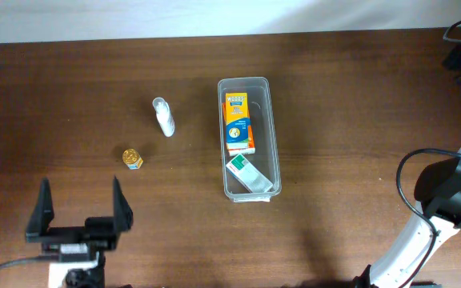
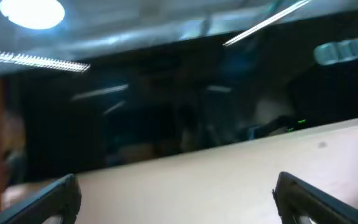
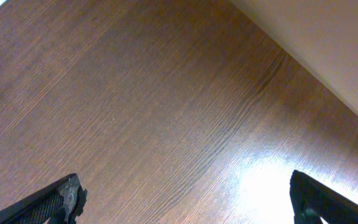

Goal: Pack container
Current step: 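Reach the left gripper forward to the white spray bottle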

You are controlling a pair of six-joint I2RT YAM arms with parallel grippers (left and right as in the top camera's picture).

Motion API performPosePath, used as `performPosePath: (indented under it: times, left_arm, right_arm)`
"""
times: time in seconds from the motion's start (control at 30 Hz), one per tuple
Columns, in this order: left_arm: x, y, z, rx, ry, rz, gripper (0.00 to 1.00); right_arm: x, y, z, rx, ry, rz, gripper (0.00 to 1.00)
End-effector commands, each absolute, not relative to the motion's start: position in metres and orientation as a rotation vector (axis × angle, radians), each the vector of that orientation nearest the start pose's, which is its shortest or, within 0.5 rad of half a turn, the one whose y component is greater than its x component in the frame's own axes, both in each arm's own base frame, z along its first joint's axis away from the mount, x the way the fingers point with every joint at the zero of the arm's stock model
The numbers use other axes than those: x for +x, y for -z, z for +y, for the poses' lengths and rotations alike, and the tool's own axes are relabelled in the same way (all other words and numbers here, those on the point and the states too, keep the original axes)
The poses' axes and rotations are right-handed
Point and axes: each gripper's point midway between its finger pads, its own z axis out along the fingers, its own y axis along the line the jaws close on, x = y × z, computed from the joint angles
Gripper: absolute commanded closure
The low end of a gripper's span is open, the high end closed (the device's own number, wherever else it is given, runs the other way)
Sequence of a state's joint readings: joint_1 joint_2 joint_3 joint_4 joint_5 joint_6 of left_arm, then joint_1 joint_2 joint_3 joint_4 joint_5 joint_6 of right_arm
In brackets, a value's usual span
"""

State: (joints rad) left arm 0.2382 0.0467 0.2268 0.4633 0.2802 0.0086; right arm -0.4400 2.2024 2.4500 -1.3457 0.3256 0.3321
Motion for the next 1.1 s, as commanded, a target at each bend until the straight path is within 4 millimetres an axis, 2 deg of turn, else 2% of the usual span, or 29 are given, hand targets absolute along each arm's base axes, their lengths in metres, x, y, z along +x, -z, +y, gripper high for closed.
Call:
performPosePath:
  times: [0.0,0.07,0.2,0.33,0.5,0.53,0.73,0.87,0.97,1.07]
  left_arm:
    - [0.172,-0.384,-0.039,0.327,0.012,0.917,0.0]
    - [0.177,-0.387,-0.041,0.298,0.099,1.006,0.0]
    - [0.193,-0.398,-0.038,0.266,0.148,1.17,0.0]
    - [0.22,-0.411,-0.044,0.285,0.25,1.35,0.0]
    - [0.272,-0.405,-0.039,0.228,0.405,1.641,0.0]
    - [0.287,-0.405,-0.035,0.205,0.428,1.699,0.0]
    - [0.349,-0.4,-0.017,0.093,0.421,1.89,0.0]
    - [0.38,-0.394,-0.018,0.065,0.359,1.972,0.01]
    - [0.396,-0.402,-0.032,0.126,0.366,1.942,0.0]
    - [0.41,-0.411,-0.032,0.136,0.357,1.885,0.0]
  right_arm:
    - [0.432,-0.229,-0.27,1.104,0.498,2.425,0.02]
    - [0.432,-0.229,-0.27,1.104,0.498,2.425,0.02]
    - [0.432,-0.229,-0.27,1.104,0.498,2.425,0.02]
    - [0.432,-0.229,-0.27,1.104,0.498,2.425,0.02]
    - [0.432,-0.229,-0.27,1.104,0.498,2.425,0.02]
    - [0.432,-0.229,-0.27,1.104,0.498,2.425,0.02]
    - [0.432,-0.229,-0.27,1.104,0.498,2.425,0.02]
    - [0.432,-0.229,-0.27,1.104,0.498,2.425,0.02]
    - [0.432,-0.229,-0.27,1.104,0.498,2.425,0.02]
    - [0.432,-0.229,-0.27,1.104,0.499,2.425,0.02]
